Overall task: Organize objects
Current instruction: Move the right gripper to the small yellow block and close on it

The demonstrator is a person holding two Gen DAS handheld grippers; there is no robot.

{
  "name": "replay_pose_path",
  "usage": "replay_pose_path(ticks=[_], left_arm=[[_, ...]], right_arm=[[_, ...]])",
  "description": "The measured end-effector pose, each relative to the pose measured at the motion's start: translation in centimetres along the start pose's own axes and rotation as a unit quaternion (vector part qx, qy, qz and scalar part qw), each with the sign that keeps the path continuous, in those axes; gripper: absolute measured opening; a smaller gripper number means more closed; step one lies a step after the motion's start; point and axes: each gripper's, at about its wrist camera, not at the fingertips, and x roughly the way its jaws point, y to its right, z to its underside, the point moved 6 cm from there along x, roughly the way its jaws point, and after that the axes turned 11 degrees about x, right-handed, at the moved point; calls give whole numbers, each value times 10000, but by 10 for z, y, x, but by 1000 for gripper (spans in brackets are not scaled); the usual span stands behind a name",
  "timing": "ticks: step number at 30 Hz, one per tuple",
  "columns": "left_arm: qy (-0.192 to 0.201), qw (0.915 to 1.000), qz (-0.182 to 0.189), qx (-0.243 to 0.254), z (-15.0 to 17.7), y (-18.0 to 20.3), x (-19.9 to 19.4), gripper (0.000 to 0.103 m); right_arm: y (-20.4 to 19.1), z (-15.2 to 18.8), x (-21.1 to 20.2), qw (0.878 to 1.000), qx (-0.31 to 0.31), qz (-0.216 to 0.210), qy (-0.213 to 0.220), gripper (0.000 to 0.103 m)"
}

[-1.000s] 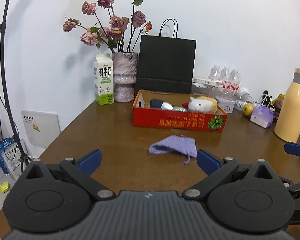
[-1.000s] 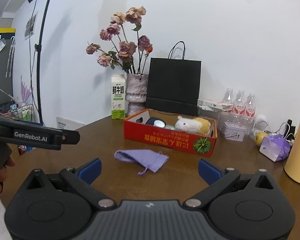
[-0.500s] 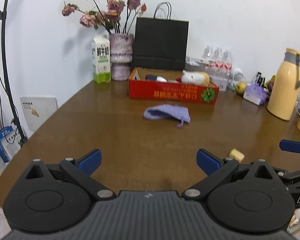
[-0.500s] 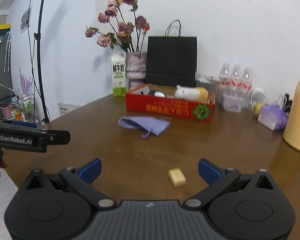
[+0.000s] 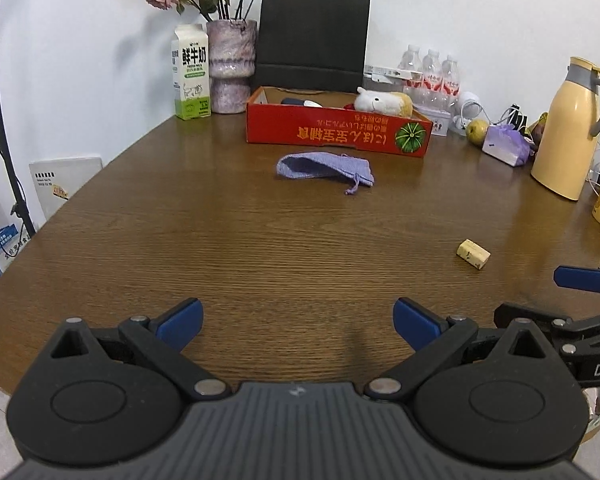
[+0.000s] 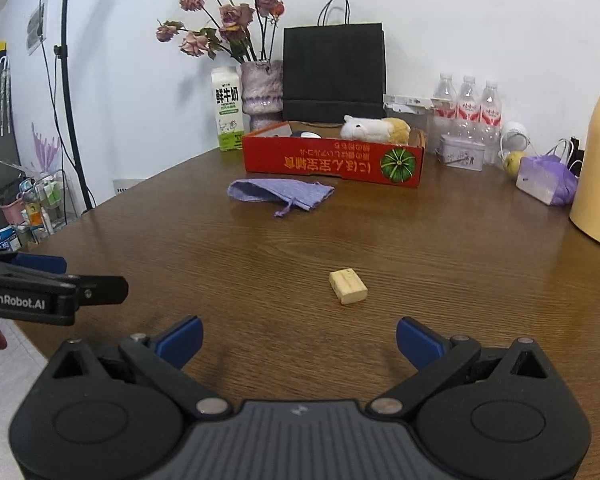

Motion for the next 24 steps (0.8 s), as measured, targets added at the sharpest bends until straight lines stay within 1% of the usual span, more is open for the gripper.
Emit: replay_pose_path(ticks=[8,12,14,16,20,22,23,24], left_arm=[[-137,9999,3,0,-4,0,20,103],[-201,9998,-16,-13,-4,0,26,103],[-213,9998,-29,-13,-5,1,27,103],[-214,9998,-32,-18,-5,1,28,103],[-211,9998,-31,-18,-5,1,29,103],[-218,9998,-25,-16,-6,2,29,103],[-222,9997,-23,-17,-6,2,29,103],[-225,9997,-18,-18,-6,3,30,103]], right_arm=[[14,-7,30,9997,1,182,-142,103],[21,-11,46,9992,-103,294,-240,95],[23,-13,54,9989,-164,314,-291,94],[24,-14,60,9986,-242,331,-330,84],[27,-17,69,9987,-204,240,-400,79],[26,-19,72,9989,-180,185,-387,68],[26,-20,73,9990,-179,163,-376,65],[26,-22,74,9991,-168,128,-360,58]])
